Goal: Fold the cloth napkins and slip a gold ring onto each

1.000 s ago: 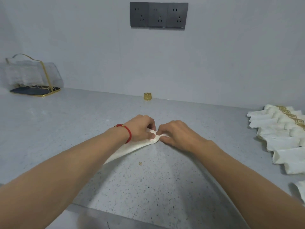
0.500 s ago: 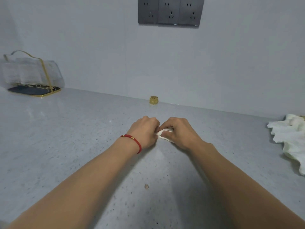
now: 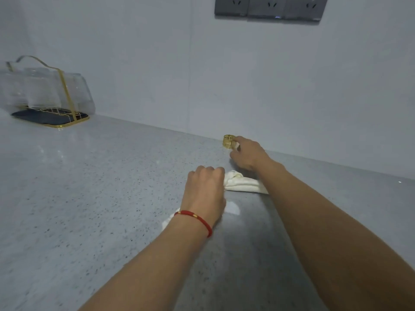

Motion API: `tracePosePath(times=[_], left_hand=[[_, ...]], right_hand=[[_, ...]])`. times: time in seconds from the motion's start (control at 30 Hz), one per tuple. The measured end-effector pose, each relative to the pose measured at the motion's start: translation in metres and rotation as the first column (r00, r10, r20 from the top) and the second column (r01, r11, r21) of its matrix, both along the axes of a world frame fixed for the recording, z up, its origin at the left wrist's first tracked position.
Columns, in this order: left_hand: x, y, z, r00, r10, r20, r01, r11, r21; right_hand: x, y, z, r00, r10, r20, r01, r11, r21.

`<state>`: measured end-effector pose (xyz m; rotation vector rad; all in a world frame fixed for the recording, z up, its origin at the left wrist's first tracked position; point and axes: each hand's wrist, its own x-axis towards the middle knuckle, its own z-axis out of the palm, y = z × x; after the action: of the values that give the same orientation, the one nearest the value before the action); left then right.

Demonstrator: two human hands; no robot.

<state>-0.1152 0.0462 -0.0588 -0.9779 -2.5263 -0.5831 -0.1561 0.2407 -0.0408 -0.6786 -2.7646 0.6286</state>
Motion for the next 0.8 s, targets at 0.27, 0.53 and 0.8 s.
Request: tracePosePath(times=[0.27, 0.53, 0.8], left_hand=[[-0.002, 0.009, -0.008, 0.993, -0.037, -0.111, 0.020, 0.988, -0.152], [0.009, 0.001, 0.000, 0.999, -0.031, -0.037, 0.025, 0.988, -0.149], [0.041, -0.013, 0.002, 0.989, -0.129, -0.078, 0.131, 0.991, 0.020]], right_hand=[[-0.052, 0.014, -0.017, 0.969, -0.239, 0.058, 0.232, 0.967, 0.102], [0.092, -0.004, 0.023, 0.876, -0.194, -0.442, 0.179, 0.981, -0.076], [0.280, -0.019, 0.000, 0.705, -0.543, -0.456, 0.275, 0.802, -0.530]])
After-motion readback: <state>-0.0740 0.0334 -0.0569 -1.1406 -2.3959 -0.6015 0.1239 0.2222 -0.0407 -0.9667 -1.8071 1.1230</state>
